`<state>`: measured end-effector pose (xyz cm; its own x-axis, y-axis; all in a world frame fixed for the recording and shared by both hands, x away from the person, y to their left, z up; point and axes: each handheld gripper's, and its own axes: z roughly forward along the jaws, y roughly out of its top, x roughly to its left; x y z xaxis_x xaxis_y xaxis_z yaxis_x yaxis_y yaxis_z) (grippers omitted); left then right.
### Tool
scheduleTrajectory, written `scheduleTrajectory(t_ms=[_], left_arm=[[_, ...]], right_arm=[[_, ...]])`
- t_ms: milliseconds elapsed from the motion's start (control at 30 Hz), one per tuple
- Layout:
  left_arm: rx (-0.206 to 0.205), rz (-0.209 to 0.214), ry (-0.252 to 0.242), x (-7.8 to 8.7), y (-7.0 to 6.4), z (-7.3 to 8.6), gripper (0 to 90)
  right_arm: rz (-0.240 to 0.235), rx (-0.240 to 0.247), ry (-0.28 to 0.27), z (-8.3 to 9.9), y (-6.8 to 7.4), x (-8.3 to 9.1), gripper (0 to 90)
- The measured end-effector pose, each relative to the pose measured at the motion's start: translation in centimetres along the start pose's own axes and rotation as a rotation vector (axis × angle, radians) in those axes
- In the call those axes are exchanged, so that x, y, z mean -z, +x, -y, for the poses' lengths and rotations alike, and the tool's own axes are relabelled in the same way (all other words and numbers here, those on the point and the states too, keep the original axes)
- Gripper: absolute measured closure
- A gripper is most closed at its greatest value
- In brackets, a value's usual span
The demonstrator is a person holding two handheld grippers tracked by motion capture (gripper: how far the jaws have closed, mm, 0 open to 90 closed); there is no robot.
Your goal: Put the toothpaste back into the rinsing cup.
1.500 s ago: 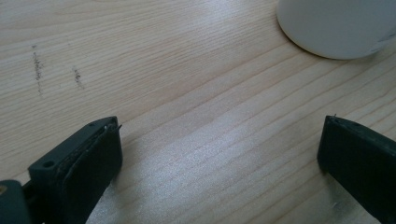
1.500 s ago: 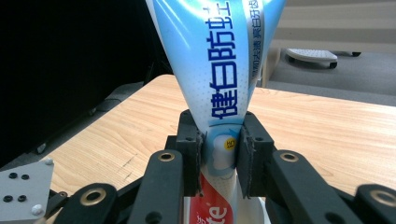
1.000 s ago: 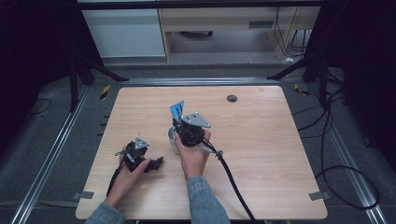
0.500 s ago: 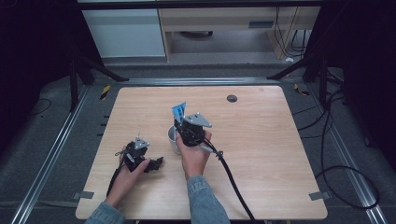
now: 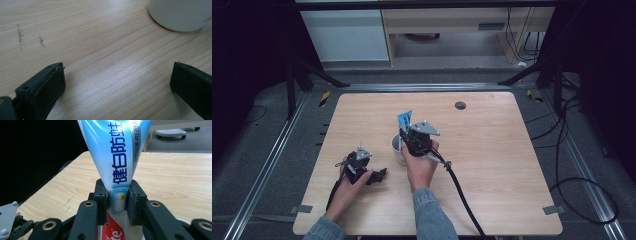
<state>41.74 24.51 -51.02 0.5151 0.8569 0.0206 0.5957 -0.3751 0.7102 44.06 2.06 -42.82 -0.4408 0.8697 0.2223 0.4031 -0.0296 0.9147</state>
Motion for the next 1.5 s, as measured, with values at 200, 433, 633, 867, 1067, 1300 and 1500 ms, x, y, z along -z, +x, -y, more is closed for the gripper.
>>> scheduleTrajectory(t_ms=[200,433,633,867,1067,1300,1500], left_arm=[[0.000,0.000,0.000,0.00,0.00,0.00,0.0],[0.000,0.000,0.000,0.00,0.00,0.00,0.0],[0.000,0.000,0.000,0.00,0.00,0.00,0.0],[0.000,0.000,0.000,0.00,0.00,0.00,0.0],[0.000,0.000,0.000,0.00,-0.01,0.00,0.0],[0.000,0.000,0.000,0.00,-0.01,0.00,0.0],[0.000,0.000,0.000,0.00,-0.01,0.00,0.0]], right_arm=[[0.000,-0.004,0.001,-0.04,-0.14,-0.08,72.6],[-0.006,-0.019,0.004,-0.13,-0.30,-0.15,71.9],[-0.010,-0.034,0.006,-0.15,-0.55,-0.04,71.1],[-0.009,-0.027,0.009,-0.26,-0.66,0.08,69.6],[0.005,-0.009,0.011,-0.41,-0.72,0.25,66.8],[0.023,-0.002,0.009,-0.56,-0.90,0.48,61.4],[0.030,0.007,0.010,-0.64,-0.86,0.58,58.3]])
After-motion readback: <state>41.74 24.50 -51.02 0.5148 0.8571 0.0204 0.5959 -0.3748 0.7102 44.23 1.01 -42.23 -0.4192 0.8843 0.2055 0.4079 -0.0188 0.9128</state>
